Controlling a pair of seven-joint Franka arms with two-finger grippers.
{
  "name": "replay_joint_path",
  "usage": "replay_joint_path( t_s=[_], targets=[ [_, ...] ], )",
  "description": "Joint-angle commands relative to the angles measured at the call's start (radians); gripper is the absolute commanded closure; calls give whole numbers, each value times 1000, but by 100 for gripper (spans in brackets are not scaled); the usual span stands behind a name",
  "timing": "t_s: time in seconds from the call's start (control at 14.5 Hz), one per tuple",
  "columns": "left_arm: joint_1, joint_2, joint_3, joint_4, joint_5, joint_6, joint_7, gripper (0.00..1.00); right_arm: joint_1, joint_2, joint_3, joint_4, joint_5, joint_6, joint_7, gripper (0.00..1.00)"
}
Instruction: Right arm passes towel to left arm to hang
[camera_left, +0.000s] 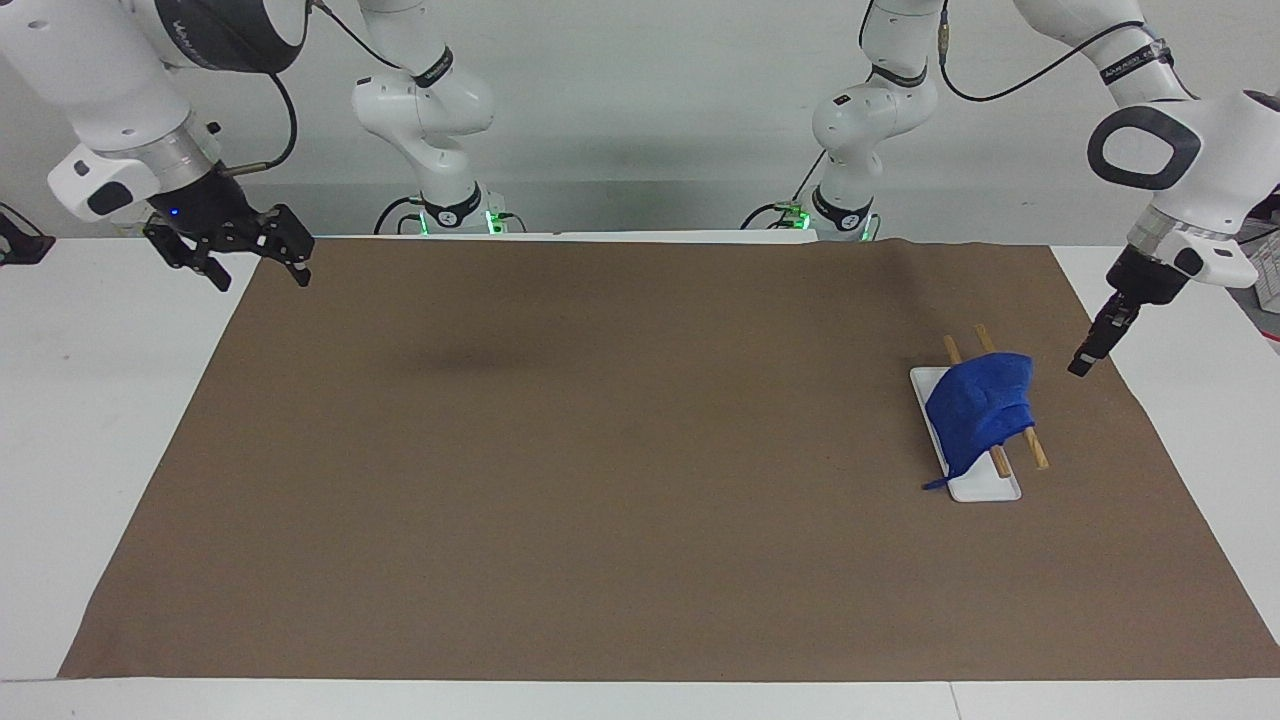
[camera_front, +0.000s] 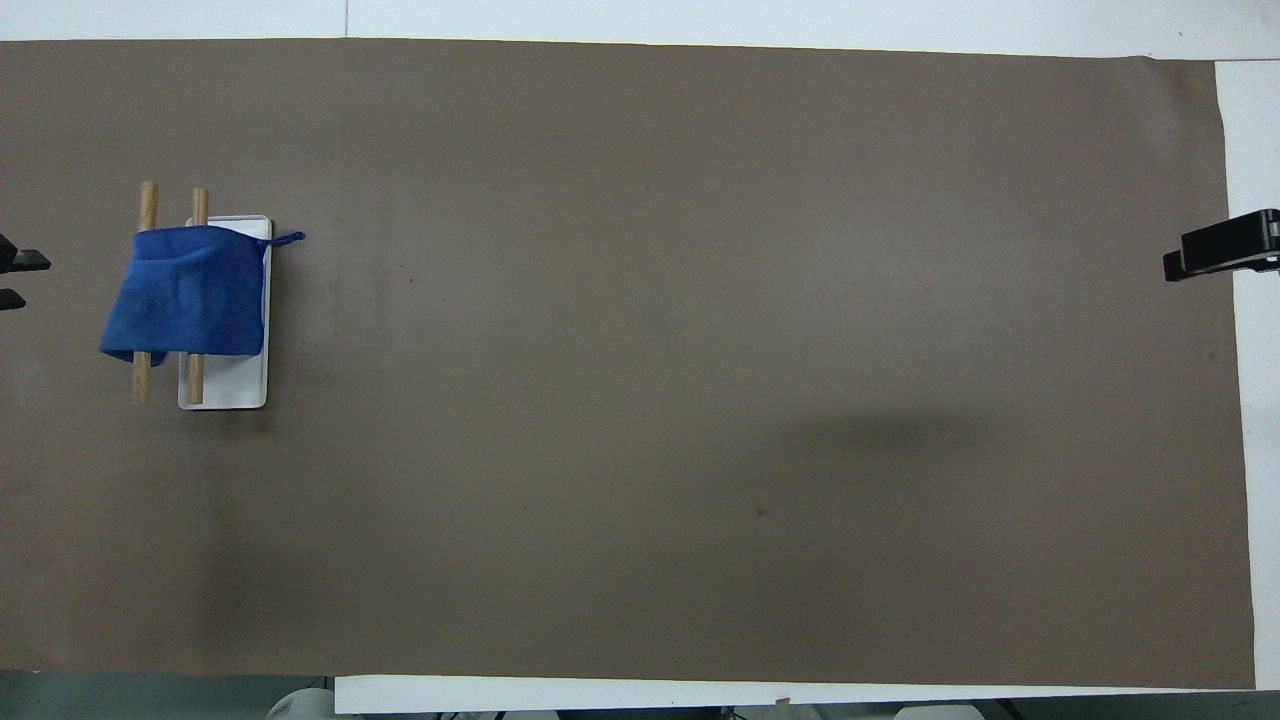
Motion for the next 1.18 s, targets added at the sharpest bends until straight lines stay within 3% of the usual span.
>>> replay_joint_path(
  t_s=[0.0, 0.21, 0.41, 0.62, 0.9, 1.11],
  targets=[
    [-3, -12, -2, 58, 135, -75, 10, 0, 8, -3, -4, 8, -16, -19, -13, 0],
    [-23, -4, -13, 179, 198, -213, 12, 0, 9, -3, -4, 8, -14, -16, -12, 0],
    [-116, 23, -14, 318, 235, -461, 15, 0, 9, -5, -4, 3, -14, -16, -12, 0],
    [-236, 101, -16, 505, 285, -720, 18, 0, 3, -11, -4, -4, -14, -13, -12, 0],
    [-359, 118, -13, 586, 290, -818, 44, 0, 0, -13, -4, -6, -16, -11, -12, 0],
    [-336, 100, -17, 551, 282, -833, 55, 0, -3, -16, -6, -16, -16, -11, -13, 0]
  ],
)
